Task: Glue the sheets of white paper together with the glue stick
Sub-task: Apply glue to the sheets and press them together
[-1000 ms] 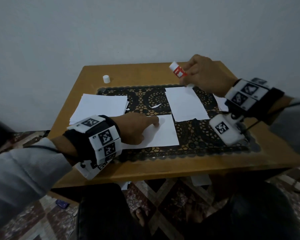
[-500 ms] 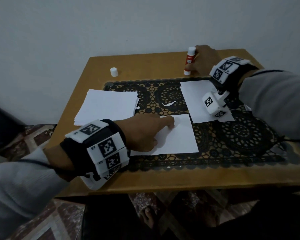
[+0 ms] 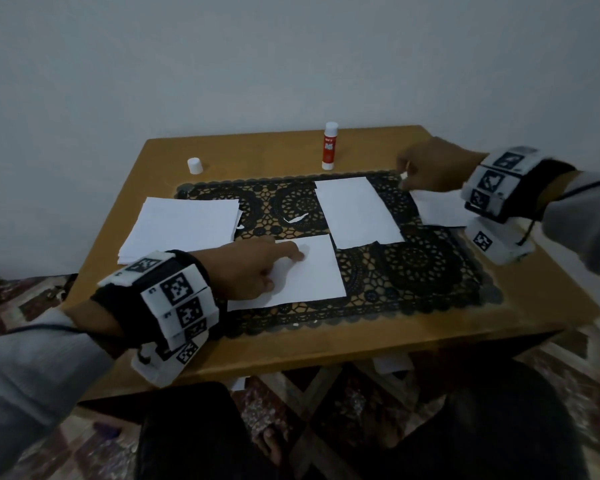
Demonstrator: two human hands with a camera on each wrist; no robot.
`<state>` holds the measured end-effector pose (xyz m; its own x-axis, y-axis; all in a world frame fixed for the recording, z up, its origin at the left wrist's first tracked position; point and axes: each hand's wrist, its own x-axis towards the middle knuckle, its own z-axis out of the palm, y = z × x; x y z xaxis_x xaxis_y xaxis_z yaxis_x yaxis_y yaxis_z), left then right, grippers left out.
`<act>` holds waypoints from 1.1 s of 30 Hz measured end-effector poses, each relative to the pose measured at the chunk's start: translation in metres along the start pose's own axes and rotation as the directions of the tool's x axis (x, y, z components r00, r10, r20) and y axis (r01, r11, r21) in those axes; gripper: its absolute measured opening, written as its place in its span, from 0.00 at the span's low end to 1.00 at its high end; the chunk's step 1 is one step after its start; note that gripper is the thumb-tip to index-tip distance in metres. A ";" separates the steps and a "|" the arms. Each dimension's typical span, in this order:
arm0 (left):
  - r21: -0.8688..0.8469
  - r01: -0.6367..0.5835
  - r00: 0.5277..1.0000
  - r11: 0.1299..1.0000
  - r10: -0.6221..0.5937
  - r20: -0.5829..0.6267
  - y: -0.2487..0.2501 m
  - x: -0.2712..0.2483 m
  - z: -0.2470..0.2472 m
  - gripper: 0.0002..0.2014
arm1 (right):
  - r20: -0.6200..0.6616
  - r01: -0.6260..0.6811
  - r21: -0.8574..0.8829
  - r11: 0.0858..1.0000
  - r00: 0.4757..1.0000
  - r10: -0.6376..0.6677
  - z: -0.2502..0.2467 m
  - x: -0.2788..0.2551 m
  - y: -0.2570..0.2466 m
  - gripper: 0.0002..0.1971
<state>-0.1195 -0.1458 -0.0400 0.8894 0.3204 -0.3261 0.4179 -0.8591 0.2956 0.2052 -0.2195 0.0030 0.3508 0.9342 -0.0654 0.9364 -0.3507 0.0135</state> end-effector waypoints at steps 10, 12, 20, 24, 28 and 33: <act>-0.038 0.019 1.000 0.999 -0.019 0.003 0.006 -0.003 -0.003 0.31 | 0.186 0.108 -0.154 0.982 0.979 -0.079 0.018 -0.058 0.035 0.21; -0.048 0.022 1.000 0.999 -0.022 0.007 0.006 -0.002 -0.004 0.30 | 0.158 0.134 -0.148 0.980 0.981 -0.111 0.019 -0.056 0.034 0.16; -0.037 0.050 0.999 0.998 -0.049 0.017 0.008 -0.002 -0.003 0.31 | 0.013 0.047 0.024 0.999 0.999 -0.047 0.020 -0.053 0.037 0.08; 0.029 0.085 0.996 0.996 -0.085 0.011 0.012 -0.005 0.002 0.31 | -0.091 -0.029 0.140 0.990 0.995 0.042 0.016 -0.056 0.040 0.06; 0.000 0.101 0.995 0.995 -0.101 -0.015 0.014 -0.012 0.004 0.32 | -0.222 0.015 0.125 0.992 0.975 0.013 -0.001 -0.061 0.039 0.10; -0.190 0.109 0.987 0.976 -0.128 -0.094 0.015 -0.027 -0.010 0.22 | -0.497 0.217 0.084 0.973 0.855 -0.148 -0.034 -0.085 0.004 0.05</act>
<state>-0.1359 -0.1631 -0.0180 0.8420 0.4639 -0.2755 0.5395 -0.7278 0.4234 0.1790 -0.2981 0.0427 0.1670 0.8836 0.4375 0.9859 -0.1442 -0.0850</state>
